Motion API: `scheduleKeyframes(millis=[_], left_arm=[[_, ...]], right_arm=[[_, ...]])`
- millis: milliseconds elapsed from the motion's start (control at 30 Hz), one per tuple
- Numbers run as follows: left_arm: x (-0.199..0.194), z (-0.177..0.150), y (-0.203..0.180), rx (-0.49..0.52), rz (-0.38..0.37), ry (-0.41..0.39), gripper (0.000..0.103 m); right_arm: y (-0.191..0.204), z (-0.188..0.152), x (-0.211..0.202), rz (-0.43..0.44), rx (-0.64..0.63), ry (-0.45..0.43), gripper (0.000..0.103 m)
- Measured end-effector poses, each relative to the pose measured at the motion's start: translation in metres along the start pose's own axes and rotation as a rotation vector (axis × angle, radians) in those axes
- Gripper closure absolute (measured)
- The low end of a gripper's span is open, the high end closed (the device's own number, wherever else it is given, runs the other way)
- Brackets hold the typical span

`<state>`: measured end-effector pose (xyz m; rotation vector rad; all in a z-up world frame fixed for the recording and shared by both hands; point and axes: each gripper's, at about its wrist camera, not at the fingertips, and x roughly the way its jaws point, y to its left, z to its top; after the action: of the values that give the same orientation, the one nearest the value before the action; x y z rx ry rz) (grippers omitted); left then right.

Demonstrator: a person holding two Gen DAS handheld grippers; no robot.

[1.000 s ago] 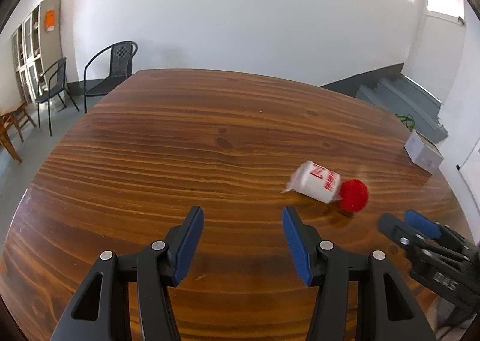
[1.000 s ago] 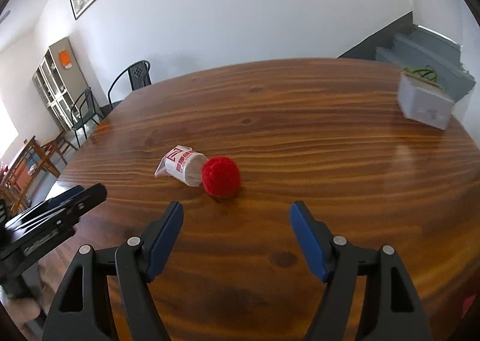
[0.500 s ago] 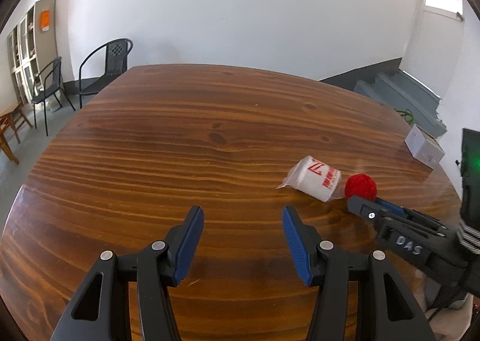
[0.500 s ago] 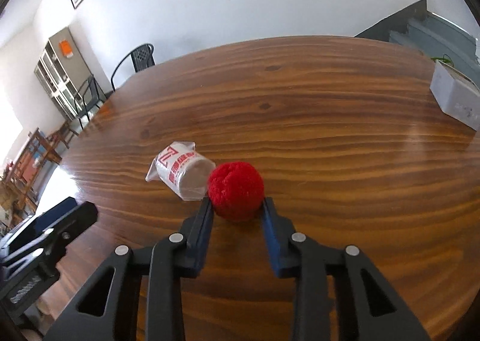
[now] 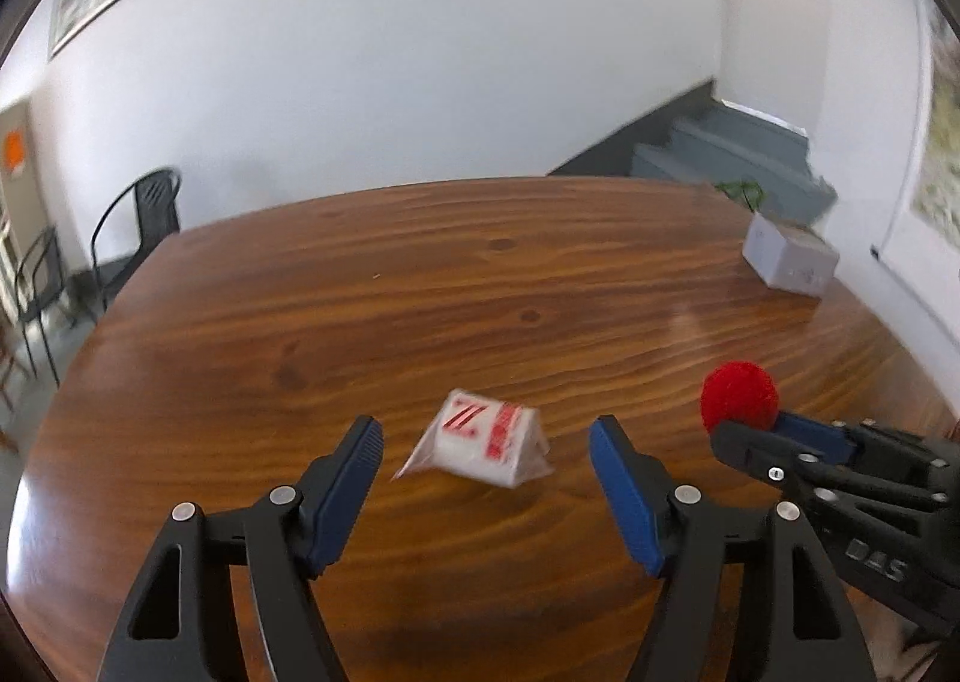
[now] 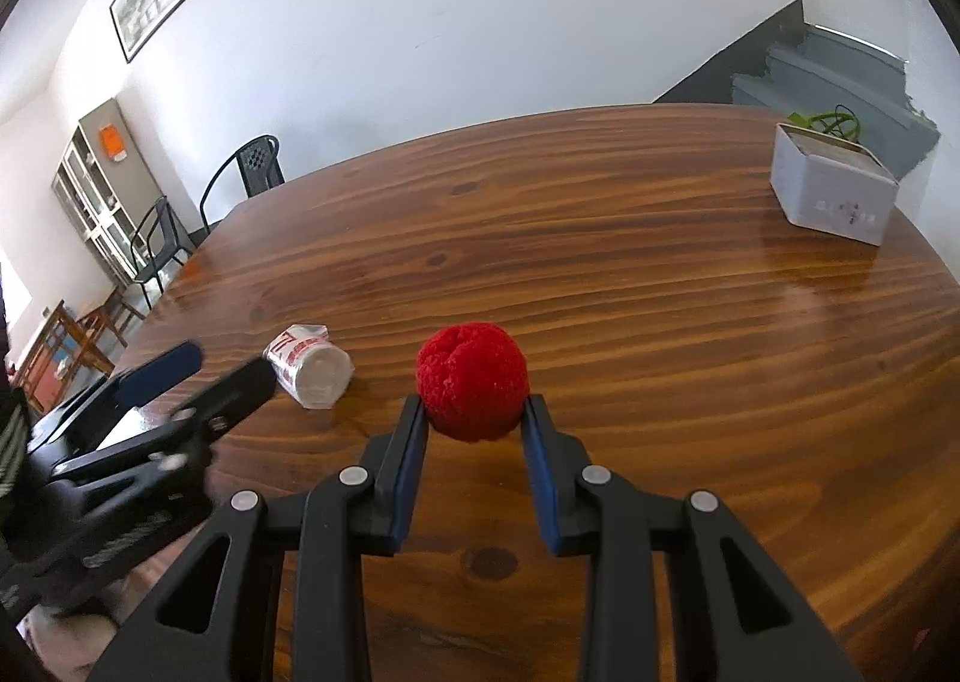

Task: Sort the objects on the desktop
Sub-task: 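Grasp the white cup with red Z print with the left gripper while the right holds the ball, then carry the ball and cup into the box and open both grippers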

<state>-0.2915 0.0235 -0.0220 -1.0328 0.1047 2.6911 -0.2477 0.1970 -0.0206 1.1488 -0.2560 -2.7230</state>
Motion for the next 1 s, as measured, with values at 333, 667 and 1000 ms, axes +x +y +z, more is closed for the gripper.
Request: scheduleKeyframes(millis=[333, 667, 1000], left_arm=[[0.03, 0.003, 0.005, -0.002, -0.058, 0.089, 0.058], [0.015, 0.003, 0.011, -0.052, -0.073, 0.046, 0.061], [-0.045, 0.006, -0.016, -0.055, -0.111, -0.068, 0.061]], right_arm=[[0.001, -0.001, -0.001, 0.014, 0.005, 0.001, 0.068], [0.004, -0.012, -0.029, 0.015, 0.009, -0.038, 0.068], [0.009, -0.032, -0.088, 0.006, 0.009, -0.12, 0.068]])
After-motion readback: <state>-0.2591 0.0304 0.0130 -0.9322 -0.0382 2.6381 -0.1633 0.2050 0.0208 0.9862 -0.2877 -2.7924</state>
